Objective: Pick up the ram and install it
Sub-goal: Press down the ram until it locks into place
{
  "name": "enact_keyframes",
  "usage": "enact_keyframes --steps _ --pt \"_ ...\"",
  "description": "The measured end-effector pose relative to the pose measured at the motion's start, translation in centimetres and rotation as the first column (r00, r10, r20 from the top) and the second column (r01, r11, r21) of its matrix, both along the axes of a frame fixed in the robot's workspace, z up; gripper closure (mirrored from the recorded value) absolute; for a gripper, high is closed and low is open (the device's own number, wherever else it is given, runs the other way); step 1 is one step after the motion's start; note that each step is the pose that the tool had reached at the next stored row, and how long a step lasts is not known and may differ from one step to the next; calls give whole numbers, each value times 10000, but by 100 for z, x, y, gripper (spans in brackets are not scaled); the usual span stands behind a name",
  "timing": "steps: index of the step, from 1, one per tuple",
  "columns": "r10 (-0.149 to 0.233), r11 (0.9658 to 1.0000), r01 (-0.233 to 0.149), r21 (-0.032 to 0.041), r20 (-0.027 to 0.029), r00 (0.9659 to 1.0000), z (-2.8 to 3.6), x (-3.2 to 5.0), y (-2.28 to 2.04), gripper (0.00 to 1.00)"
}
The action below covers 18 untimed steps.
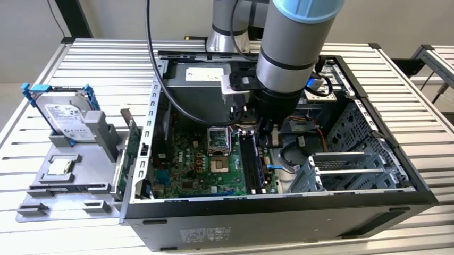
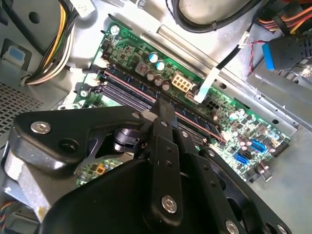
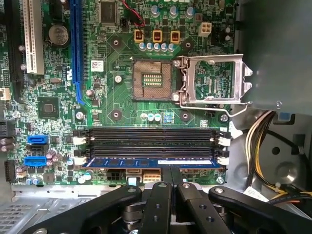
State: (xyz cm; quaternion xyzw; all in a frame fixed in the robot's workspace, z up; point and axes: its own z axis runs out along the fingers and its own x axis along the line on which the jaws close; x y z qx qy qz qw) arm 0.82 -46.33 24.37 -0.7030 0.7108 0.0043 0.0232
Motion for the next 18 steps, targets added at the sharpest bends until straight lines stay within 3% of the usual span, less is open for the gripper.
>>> enact_keyframes --steps 6,18 --pt "0 10000 0 1 -5 10000 -22 -1 -2 100" --pt "1 10000 -1 -13 -9 10000 -235 -2 -5 100"
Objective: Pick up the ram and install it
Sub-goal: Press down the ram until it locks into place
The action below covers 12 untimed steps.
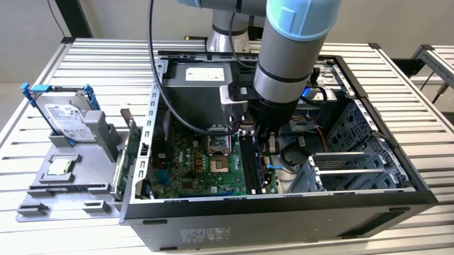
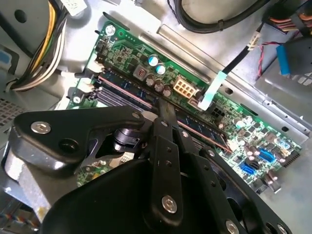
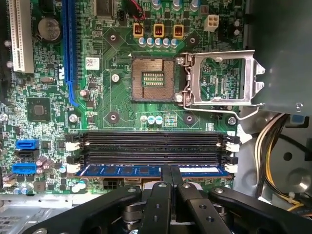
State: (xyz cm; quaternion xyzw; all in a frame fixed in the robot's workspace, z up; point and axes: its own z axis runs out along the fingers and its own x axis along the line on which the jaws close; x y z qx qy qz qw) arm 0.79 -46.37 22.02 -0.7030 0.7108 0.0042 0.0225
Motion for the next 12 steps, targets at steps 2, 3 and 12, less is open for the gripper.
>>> enact_keyframes --steps 2,3,12 --pt "0 10000 0 -6 -1 10000 -32 0 -1 100" --pt "-1 10000 1 -9 -3 10000 -30 0 1 100" --pt "1 10000 -1 7 0 10000 342 0 2 100"
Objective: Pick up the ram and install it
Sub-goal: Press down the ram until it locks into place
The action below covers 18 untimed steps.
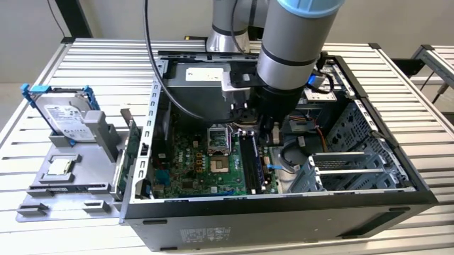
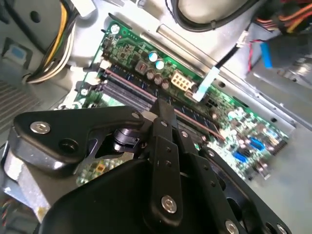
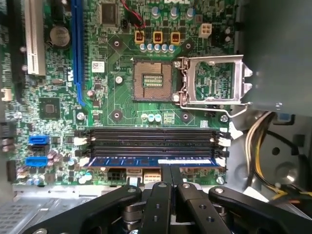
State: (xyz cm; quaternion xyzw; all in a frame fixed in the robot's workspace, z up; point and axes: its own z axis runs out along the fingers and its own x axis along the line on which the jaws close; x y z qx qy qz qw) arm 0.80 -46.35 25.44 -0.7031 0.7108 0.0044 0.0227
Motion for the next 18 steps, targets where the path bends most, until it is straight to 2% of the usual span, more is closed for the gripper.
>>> enact_keyframes --steps 10,18 --pt "0 10000 0 -4 -11 10000 445 0 0 100" --pt "0 10000 0 -3 -11 10000 452 0 0 100"
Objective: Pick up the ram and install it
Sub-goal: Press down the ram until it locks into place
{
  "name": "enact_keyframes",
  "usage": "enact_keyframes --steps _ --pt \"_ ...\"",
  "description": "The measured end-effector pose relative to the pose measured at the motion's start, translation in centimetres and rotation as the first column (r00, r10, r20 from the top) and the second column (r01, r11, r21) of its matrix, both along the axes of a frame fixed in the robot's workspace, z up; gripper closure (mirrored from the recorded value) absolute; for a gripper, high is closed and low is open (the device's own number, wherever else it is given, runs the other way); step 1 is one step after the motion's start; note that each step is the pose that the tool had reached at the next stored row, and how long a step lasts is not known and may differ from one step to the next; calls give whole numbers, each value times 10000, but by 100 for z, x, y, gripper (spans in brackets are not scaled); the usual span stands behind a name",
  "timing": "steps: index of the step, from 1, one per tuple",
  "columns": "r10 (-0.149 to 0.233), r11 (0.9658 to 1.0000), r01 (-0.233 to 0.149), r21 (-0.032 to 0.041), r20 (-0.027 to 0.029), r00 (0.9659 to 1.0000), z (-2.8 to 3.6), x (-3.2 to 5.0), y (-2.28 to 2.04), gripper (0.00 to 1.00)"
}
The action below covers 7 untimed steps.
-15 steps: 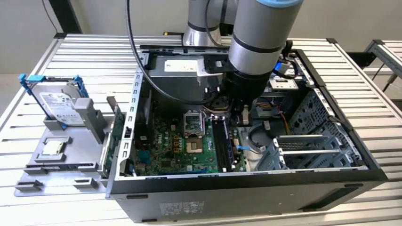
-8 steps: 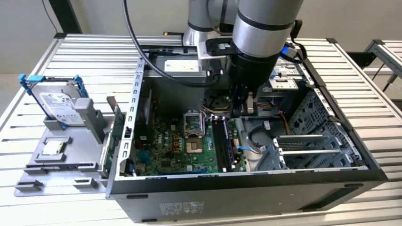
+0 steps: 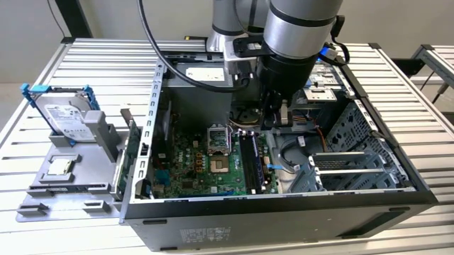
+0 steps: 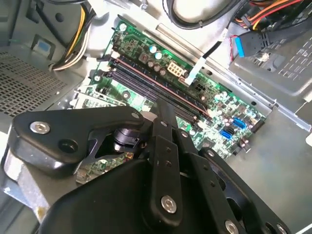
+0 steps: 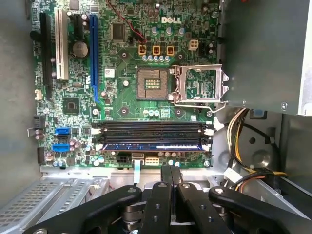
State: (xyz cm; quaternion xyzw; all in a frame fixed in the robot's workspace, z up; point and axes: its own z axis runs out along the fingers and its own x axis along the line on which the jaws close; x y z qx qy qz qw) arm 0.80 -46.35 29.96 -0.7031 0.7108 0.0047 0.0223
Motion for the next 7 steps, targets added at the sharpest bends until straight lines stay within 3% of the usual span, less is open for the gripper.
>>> enact_keyframes --steps 7 --pt "0 10000 0 0 0 10000 3 0 0 100"
